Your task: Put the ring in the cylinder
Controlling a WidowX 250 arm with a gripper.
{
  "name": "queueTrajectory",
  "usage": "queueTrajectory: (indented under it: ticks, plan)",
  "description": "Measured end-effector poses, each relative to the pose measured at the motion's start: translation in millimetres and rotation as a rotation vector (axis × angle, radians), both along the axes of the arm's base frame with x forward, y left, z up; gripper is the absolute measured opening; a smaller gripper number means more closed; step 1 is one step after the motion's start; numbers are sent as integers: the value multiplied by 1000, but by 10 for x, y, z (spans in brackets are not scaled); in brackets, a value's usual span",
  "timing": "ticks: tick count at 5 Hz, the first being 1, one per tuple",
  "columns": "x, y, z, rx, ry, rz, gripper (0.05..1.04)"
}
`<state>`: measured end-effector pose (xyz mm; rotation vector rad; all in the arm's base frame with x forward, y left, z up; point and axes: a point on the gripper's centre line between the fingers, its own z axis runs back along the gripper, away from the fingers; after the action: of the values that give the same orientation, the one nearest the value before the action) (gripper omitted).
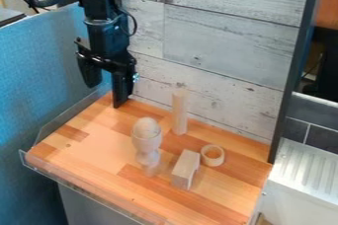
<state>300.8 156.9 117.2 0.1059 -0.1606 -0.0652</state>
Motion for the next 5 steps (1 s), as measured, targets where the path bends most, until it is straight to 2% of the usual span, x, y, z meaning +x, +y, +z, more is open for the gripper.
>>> queueTrajectory:
  ticks: [1,3,5]
  plan:
    - [-11,-13,-113,-19,28,-1,1001]
    - [341,-488,-350,-52,8,-253,1001]
    - [766,-766,-520,-21,-38,-508,1001]
